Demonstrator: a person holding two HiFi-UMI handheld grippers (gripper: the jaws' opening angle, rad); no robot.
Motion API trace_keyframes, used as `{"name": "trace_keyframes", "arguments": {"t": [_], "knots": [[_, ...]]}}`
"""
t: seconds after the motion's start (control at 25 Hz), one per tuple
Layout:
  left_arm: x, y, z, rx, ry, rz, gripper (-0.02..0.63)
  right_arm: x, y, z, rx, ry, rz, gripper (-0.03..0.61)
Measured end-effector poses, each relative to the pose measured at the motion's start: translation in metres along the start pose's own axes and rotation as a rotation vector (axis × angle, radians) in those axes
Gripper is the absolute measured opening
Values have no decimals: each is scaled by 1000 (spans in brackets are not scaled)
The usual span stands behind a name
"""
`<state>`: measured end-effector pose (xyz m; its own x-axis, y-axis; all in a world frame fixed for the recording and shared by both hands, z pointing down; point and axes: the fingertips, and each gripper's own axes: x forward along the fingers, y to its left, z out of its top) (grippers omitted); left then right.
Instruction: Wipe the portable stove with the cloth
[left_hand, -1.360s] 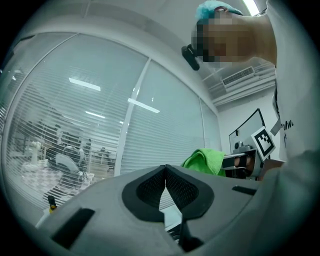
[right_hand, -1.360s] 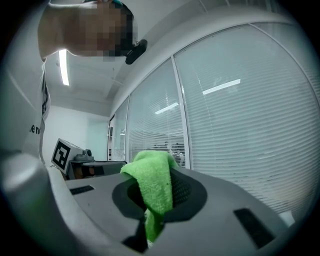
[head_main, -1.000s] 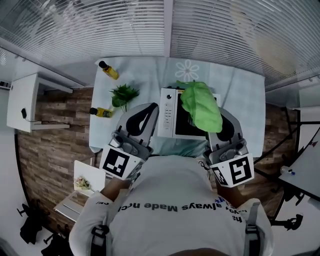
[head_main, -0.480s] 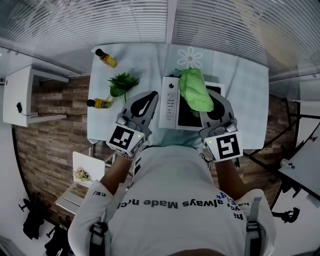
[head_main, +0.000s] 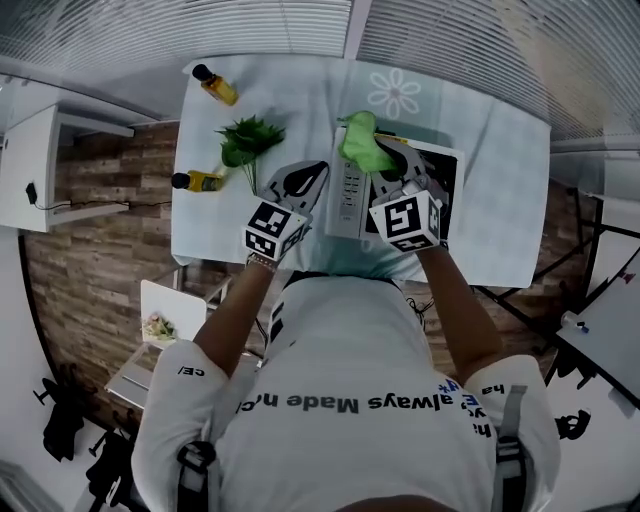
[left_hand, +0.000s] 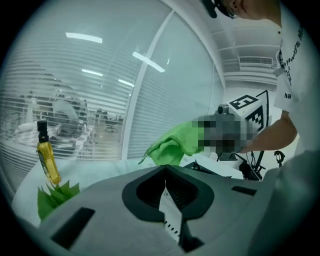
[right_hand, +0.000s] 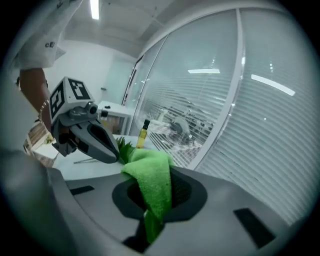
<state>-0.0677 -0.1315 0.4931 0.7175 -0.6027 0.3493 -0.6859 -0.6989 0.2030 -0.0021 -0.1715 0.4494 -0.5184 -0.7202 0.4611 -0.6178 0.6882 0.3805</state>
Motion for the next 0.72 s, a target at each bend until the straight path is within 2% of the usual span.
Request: {"name": "trace_keyframes", "arguments": {"t": [0.4,0.52,0.72], "knots": [[36,7,-80,-76,134,-69,12,86,33,-80,-248,262,85,23],[43,1,-90,-79,161,-88,12,95,36,-96,-267,311,106,23],[45,-5,-102,-90,187,-101,12,95,45,-101,-249,323,137,23]]}}
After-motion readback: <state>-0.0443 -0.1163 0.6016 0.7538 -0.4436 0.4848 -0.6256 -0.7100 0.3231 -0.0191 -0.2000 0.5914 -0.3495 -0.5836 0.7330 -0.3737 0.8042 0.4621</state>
